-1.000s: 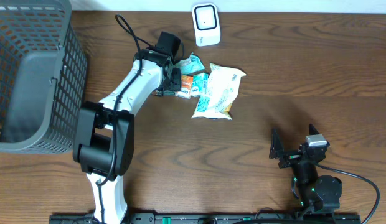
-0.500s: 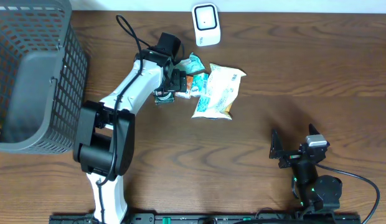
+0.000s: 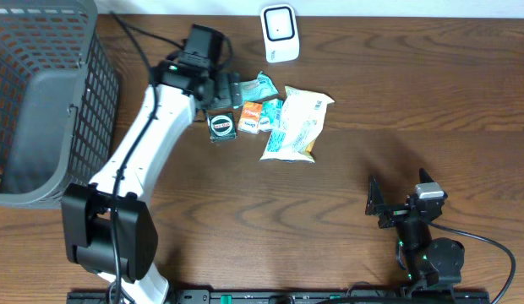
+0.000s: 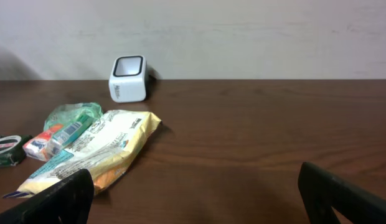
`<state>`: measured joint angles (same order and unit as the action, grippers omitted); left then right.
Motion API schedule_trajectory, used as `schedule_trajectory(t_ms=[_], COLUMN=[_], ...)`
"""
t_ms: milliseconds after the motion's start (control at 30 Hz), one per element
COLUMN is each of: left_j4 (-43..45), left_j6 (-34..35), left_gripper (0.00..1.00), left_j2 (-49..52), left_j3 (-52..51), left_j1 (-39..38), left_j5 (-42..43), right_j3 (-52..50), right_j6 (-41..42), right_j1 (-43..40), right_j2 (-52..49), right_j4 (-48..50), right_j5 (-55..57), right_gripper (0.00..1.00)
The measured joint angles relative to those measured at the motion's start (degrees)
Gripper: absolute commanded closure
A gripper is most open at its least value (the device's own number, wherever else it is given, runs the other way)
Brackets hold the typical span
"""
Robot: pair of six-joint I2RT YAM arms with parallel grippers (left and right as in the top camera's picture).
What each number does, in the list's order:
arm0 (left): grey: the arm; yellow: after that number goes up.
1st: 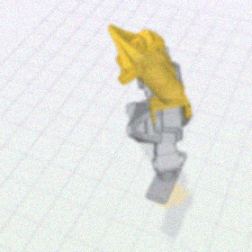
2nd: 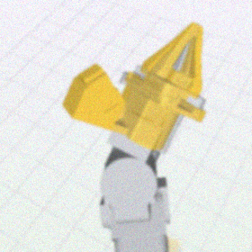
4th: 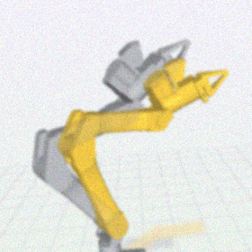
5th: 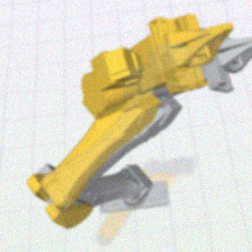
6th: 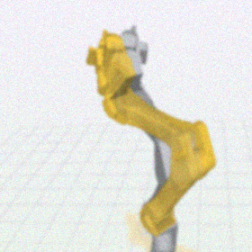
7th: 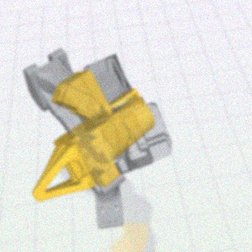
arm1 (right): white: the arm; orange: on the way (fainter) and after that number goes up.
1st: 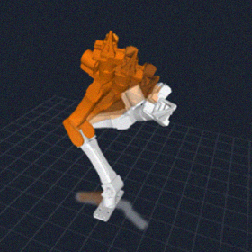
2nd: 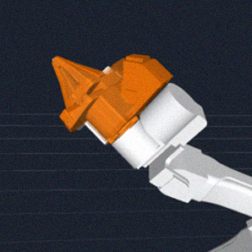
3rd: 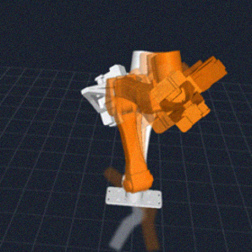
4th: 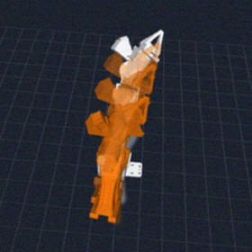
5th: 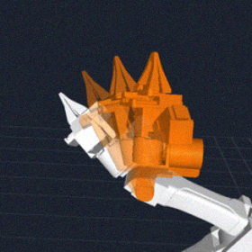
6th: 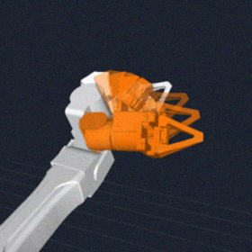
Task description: Scan the item barcode
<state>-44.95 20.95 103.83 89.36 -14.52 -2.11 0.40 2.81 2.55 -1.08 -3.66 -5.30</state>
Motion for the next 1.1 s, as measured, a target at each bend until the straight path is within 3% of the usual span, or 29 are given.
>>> schedule_trajectory(t_ms=[233, 533, 667, 867, 1000, 1100], left_j4=[-1.2, -1.4, -1.4, -1.4, -1.4, -1.5], left_j6=[3.4, 4.2, 4.4, 4.4, 4.4, 4.5], left_gripper=[0.02, 0.02, 0.02, 0.02, 0.02, 0.02], left_j2=[0.0, 0.0, 0.0, 0.0, 0.0, 0.0], left_j3=[0.0, 0.0, 0.0, 0.0, 0.0, 0.0], left_j1=[7.9, 7.2, 7.2, 7.2, 7.2, 7.2], left_j5=[-0.9, -0.9, -0.9, -0.9, -0.9, -0.9], right_j3=[0.0, 0.0, 0.0, 0.0, 0.0, 1.9], right_j6=[0.0, 0.0, 3.9, 11.5, 12.2, 10.2], right_j1=[0.0, 0.0, 0.0, 0.0, 0.0, 0.0], right_j2=[0.0, 0.0, 0.0, -0.2, -0.8, -2.0], right_j4=[0.0, 0.4, 2.5, 22.8, 42.4, 45.9], right_j5=[0.0, 0.0, -2.5, -7.4, -8.8, -9.2], right_gripper=[0.01, 0.01, 0.01, 0.01, 0.01, 0.01])
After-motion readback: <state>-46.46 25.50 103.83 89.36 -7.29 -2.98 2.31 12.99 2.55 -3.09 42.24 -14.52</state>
